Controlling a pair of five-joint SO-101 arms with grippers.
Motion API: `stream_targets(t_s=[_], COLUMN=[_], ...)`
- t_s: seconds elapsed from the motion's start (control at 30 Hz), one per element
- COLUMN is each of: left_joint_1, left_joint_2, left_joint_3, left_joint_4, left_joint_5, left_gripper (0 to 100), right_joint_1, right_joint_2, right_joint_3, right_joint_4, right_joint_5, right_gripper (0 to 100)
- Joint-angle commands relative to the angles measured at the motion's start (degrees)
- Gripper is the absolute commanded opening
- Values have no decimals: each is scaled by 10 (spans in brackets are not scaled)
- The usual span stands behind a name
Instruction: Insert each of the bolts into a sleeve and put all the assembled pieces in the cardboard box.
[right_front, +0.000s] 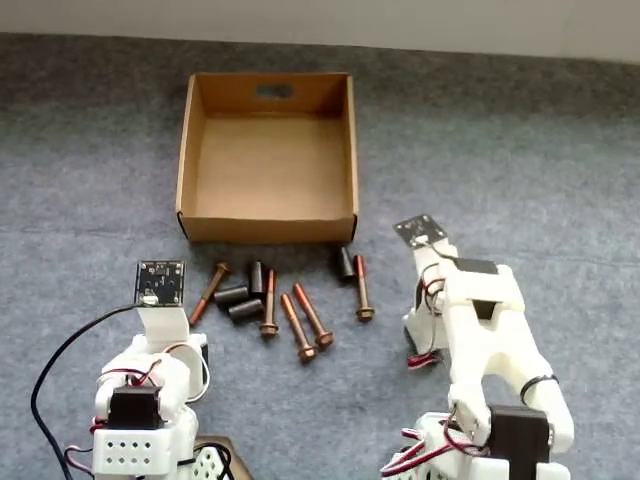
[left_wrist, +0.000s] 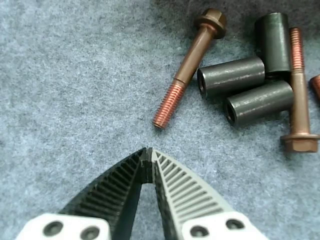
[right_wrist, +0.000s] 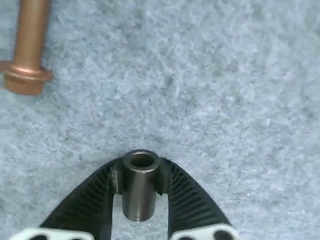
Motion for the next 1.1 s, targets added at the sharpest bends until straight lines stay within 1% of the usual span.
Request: stream_targets(t_s=[0.0,0.07,0.2,0.3,0.4,0.53,0.6,0.67,0.7,0.77,0.8,0.83,0.87,0.97,1.07], left_joint_1=[2,2,2,3,14,31,26,0,-16,-48,-57,-58,-58,-60,-60], left_joint_2=[-4,-4,-4,-4,-4,-4,-4,-4,-4,-4,-4,-4,-4,-4,-3], left_joint_3=[9,9,9,9,9,9,6,-7,-21,-52,-71,-90,-106,-155,-218], left_joint_4=[0,0,0,0,-1,-6,-54,-91,-90,-94,-94,-95,-99,-120,-111], left_joint_5=[4,4,4,4,4,1,1,-5,-35,-153,-207,-240,-255,-241,-200], left_gripper=[10,10,11,12,13,14,14,14,14,14,14,14,14,14,32], right_joint_1=[-1,0,-4,-31,-70,-111,-118,-119,-117,-118,-118,-118,-118,-117,-109], right_joint_2=[-111,-198,-366,-466,-524,-530,-529,-531,-531,-531,-531,-531,-531,-531,-531], right_joint_3=[32,59,97,108,124,153,176,202,208,224,231,240,248,261,261], right_joint_4=[3,3,3,7,4,-25,-46,-66,-71,-85,-95,-104,-113,-124,-123], right_joint_5=[9,-4,-63,-104,-137,-200,-215,-219,-220,-222,-234,-249,-258,-260,-262], right_gripper=[6,6,6,6,6,6,6,6,6,6,6,6,6,6,6])
